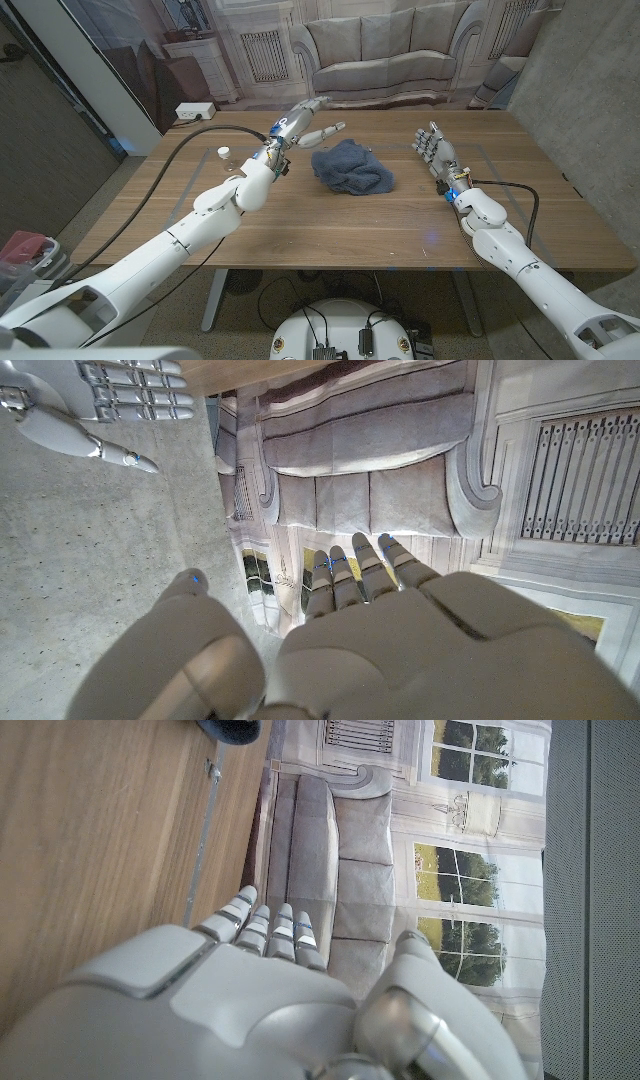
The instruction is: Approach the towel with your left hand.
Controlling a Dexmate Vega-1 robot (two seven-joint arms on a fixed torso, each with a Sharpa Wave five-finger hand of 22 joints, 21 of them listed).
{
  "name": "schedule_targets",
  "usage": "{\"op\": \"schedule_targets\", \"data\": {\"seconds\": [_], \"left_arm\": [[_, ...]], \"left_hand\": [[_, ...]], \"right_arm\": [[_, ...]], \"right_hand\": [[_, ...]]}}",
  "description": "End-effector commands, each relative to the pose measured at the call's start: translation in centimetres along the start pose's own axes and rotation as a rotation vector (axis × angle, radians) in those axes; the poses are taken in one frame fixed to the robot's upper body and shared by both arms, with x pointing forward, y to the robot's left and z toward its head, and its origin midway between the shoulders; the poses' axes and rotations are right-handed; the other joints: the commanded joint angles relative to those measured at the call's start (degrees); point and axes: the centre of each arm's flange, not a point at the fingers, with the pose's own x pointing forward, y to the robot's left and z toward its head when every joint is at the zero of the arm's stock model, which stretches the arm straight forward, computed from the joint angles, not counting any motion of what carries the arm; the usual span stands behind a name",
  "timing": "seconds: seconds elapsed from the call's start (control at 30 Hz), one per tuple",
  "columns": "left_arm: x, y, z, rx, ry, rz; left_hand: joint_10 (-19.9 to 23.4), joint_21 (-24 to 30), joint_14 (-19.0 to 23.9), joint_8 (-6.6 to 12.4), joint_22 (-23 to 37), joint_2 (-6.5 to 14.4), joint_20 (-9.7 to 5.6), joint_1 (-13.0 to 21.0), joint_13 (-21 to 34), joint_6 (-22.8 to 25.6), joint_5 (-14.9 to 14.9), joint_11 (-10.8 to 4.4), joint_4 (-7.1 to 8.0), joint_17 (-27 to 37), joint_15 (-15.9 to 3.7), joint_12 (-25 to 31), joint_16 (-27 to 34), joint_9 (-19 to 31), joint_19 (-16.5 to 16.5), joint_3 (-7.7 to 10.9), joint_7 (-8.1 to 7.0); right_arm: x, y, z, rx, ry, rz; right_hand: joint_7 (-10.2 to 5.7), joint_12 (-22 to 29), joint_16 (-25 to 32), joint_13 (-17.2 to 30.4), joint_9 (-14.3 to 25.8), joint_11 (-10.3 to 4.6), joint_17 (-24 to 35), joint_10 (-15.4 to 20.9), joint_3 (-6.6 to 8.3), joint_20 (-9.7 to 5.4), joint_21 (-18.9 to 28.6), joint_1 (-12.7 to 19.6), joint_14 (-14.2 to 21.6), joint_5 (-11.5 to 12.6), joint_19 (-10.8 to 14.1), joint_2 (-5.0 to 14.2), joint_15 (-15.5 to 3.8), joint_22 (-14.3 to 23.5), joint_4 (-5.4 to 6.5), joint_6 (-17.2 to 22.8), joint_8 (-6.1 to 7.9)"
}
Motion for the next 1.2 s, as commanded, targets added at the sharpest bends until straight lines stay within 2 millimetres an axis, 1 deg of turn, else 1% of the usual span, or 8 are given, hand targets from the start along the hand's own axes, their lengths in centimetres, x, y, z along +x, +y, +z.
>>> {"op": "schedule_targets", "data": {"seconds": [0.03,0.47,0.5,0.63,0.73,0.9,1.1,1.2], "left_arm": [[0.4,-1.0,0.5,0.02,-0.009,-0.031],[1.8,-2.1,1.1,0.035,-0.016,-0.091],[1.9,-2.2,1.1,0.038,-0.017,-0.096],[2.3,-2.5,1.3,0.047,-0.02,-0.112],[2.6,-2.6,1.5,0.055,-0.025,-0.121],[2.9,-2.9,1.7,0.065,-0.027,-0.135],[3.0,-3.4,1.7,0.07,-0.024,-0.152],[3.0,-3.8,1.5,0.063,-0.02,-0.157]], "left_hand": [[0.2,0.0,0.3,-0.15,0.2,0.0,-1.73,0.3,0.3,0.3,0.6,-0.09,-0.04,0.3,-1.57,-0.1,-0.2,0.2,0.4,-0.15,0.05],[0.1,0.0,0.3,-0.22,0.2,0.1,-1.76,0.5,0.3,0.3,0.6,-0.03,-0.05,0.3,-1.52,-0.2,-0.3,0.2,0.4,-0.26,-0.03],[0.1,-0.1,0.3,-0.23,0.2,0.1,-1.73,0.5,0.3,0.4,0.6,-0.32,-0.05,0.3,-1.56,-0.2,-0.3,0.2,0.4,-0.28,-0.06],[0.1,-0.1,0.3,-0.25,0.2,0.1,-1.75,0.5,0.3,0.4,0.7,-0.49,-0.05,0.3,-1.53,-0.3,-0.3,0.2,0.4,-0.32,-0.02],[0.0,-0.1,0.3,-0.26,0.2,0.2,-1.74,0.6,0.3,0.4,0.7,-0.48,-0.04,0.3,-1.56,-0.3,-0.3,0.2,0.4,-0.35,-0.07],[0.1,-0.1,0.3,-0.28,0.2,0.2,-1.74,0.6,0.3,0.4,0.7,-0.19,-0.04,0.3,-1.6,-0.3,-0.3,0.2,0.3,-0.39,-0.1],[0.2,-0.1,0.3,-0.32,0.2,0.2,-1.77,0.7,0.3,0.4,0.7,-0.31,-0.04,0.3,-1.61,-0.3,-0.3,0.2,0.3,-0.43,-0.1],[0.1,-0.1,0.2,-0.32,0.2,0.3,-1.76,0.7,0.3,0.4,0.8,-0.35,-0.04,0.3,-1.69,-0.3,-0.3,0.2,0.3,-0.45,-0.17]], "right_arm": [[-0.4,-0.2,-0.2,0.005,0.002,-0.006],[-0.8,-0.4,-0.2,0.014,0.001,-0.012],[-0.8,-0.4,-0.2,0.013,-0.002,-0.011],[-0.9,-0.5,-0.1,0.021,-0.013,-0.02],[-0.9,-0.6,0.0,0.021,-0.015,-0.021],[-1.0,-0.6,0.0,0.018,-0.014,-0.018],[-1.1,-0.6,-0.2,0.024,-0.011,-0.022],[-1.1,-0.5,-0.2,0.025,-0.013,-0.021]], "right_hand": [[-0.18,0.5,-0.3,0.1,0.3,0.17,0.2,0.5,-0.13,-0.53,0.0,0.0,0.5,0.2,0.4,0.3,-0.01,0.2,0.08,0.5,0.4],[-0.09,0.4,-0.3,0.1,0.3,0.07,0.2,0.5,-0.18,-0.56,0.0,0.0,0.5,0.2,0.4,0.34,0.02,0.2,0.05,0.8,0.44],[-0.11,0.4,-0.3,0.1,0.3,0.14,0.2,0.6,-0.18,-0.56,0.0,0.0,0.6,0.2,0.4,0.34,0.03,0.2,0.04,0.8,0.44],[-0.07,0.5,-0.3,0.1,0.3,0.06,0.2,0.6,-0.2,-0.53,0.0,0.0,0.6,0.2,0.4,0.34,0.01,0.2,0.03,0.8,0.45],[-0.29,0.6,-0.3,0.1,0.3,-0.18,0.1,1.0,-0.19,-0.86,0.1,0.1,0.8,0.2,0.7,0.36,-0.36,0.2,-0.05,1.1,0.53],[-0.42,0.6,-0.3,0.1,0.3,-0.27,0.1,1.1,-0.2,-0.92,0.1,0.2,0.8,0.2,0.8,0.36,-0.49,0.2,-0.08,1.2,0.55],[-0.43,0.6,-0.3,0.1,0.3,-0.27,0.1,1.2,-0.23,-0.91,0.1,0.2,1.0,0.2,0.8,0.36,-0.3,0.2,-0.12,1.3,0.55],[-0.56,0.7,-0.3,0.1,0.3,-0.34,0.1,1.4,-0.24,-0.95,0.1,0.2,1.0,0.2,0.8,0.37,-0.6,0.2,-0.14,1.7,0.66]]}}
